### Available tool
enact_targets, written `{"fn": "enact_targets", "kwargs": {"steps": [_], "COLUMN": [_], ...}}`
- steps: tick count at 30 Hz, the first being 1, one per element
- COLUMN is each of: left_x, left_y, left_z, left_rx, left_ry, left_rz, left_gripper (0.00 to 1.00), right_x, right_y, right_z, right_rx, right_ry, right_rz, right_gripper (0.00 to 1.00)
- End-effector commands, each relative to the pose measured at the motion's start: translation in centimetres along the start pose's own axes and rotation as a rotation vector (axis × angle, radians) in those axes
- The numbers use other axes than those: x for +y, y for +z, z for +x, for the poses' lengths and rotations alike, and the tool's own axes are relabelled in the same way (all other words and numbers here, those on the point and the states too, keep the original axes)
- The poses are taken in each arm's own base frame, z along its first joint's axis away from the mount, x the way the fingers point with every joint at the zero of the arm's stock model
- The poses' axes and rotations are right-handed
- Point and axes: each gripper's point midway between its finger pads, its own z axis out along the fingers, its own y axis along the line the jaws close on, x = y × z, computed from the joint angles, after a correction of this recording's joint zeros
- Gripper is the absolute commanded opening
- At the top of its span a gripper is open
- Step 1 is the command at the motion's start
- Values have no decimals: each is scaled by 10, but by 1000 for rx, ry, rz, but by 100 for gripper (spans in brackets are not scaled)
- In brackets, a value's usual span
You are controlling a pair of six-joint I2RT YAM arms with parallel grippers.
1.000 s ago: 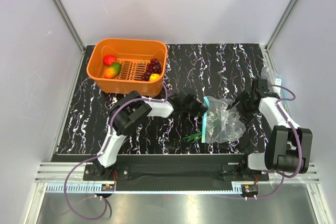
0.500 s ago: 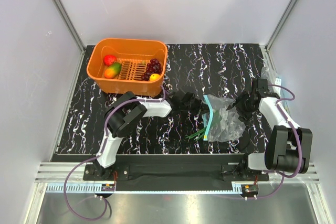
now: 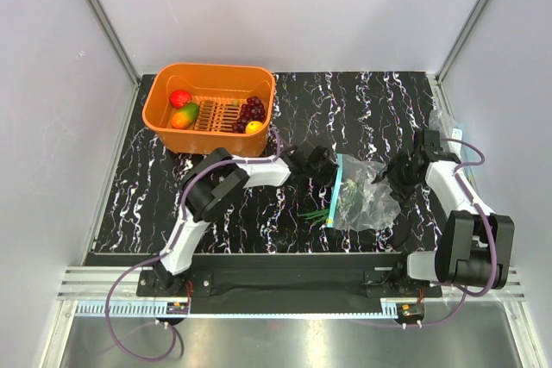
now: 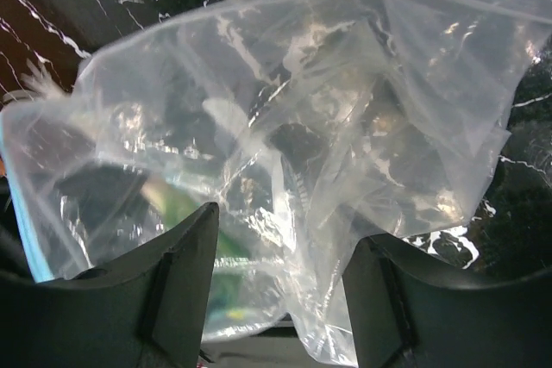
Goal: Place the food in the zip-top bag and seal the zipper
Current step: Place the fake vegetable in the zipper food storage bag.
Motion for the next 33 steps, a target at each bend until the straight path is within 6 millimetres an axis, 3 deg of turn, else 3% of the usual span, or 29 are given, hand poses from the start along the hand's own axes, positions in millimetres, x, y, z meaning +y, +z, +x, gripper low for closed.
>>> {"fn": "enact_targets", "kwargs": {"steps": [1, 3, 5, 8, 12, 14, 15, 25, 26, 29, 30, 33], "left_x": [-22, -35, -35, -46, -65, -66, -67, -29, -28, -27, -26, -31], "left_y": [8, 7, 12, 14, 5, 4, 2, -9, -9, -11, -11, -14], "left_z": [0, -1, 0, 14, 24, 27, 30, 28, 27, 25, 21, 13], "left_rx": [-10, -3, 4, 54, 91, 102, 124, 168, 172, 179, 172, 153], "left_ry": [151, 214, 289, 293, 329, 388, 407, 388, 387, 397, 399, 389], "left_rz": [72, 93, 92, 148, 235, 226, 225, 134, 132, 127, 123, 141], "left_gripper": [0, 0, 0, 0, 4, 25, 41, 45, 45, 43, 43, 41], "right_x": [13, 18, 24, 31, 24, 19, 18, 20, 19, 13, 11, -6], "right_y": [-16, -20, -22, -22, -19, -17, -17, -17, -18, -23, -26, -40], "right_z": [-5, -7, -9, -10, -8, -3, -3, -4, -4, -2, -3, -3], "right_rx": [-32, -40, -41, -36, -19, -12, -15, -16, -16, -12, -19, -15], "right_ry": [-64, -72, -81, -78, -82, -80, -79, -90, -91, -108, -119, -148], "right_rz": [-35, -50, -72, -92, -63, -51, -50, -56, -49, -18, -9, 96], "right_gripper": [63, 62, 61, 61, 61, 63, 63, 64, 66, 94, 99, 100]}}
